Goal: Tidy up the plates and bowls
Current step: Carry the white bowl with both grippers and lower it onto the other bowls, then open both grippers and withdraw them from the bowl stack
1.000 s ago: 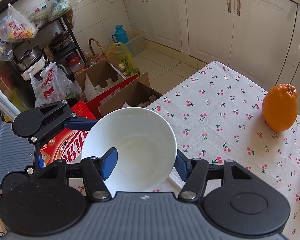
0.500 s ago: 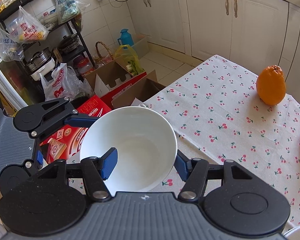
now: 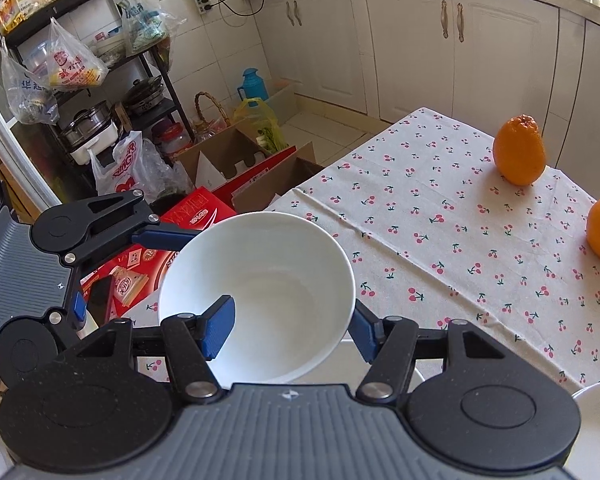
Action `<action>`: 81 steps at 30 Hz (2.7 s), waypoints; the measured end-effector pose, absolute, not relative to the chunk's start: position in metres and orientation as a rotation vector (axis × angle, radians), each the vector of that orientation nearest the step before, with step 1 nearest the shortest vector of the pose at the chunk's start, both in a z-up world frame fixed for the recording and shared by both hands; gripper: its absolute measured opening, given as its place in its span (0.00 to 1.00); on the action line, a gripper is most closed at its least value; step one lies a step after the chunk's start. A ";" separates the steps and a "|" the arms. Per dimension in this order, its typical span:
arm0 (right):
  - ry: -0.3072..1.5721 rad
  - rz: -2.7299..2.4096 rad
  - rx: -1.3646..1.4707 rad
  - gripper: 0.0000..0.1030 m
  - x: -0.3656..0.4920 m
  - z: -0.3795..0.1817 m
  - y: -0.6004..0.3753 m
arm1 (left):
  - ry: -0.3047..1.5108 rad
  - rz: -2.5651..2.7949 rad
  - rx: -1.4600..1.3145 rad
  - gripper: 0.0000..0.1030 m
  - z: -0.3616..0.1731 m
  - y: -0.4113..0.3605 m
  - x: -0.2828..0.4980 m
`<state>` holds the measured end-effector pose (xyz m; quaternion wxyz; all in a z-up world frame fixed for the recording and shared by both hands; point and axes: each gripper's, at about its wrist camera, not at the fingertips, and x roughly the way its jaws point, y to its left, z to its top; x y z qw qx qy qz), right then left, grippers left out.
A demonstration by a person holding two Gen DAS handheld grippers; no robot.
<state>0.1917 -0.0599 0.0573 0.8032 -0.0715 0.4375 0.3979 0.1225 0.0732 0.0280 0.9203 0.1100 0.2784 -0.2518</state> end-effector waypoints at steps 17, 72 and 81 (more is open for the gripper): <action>0.898 0.777 -0.138 0.65 0.168 0.068 -0.110 | 0.559 -0.600 0.240 0.90 0.029 0.033 0.116; 0.929 0.742 -0.107 0.88 0.170 0.036 -0.123 | 0.672 -0.656 0.199 0.95 0.002 0.018 0.129; 0.837 0.711 -0.169 1.00 0.153 0.046 -0.123 | 0.628 -0.656 0.195 0.97 0.012 0.028 0.118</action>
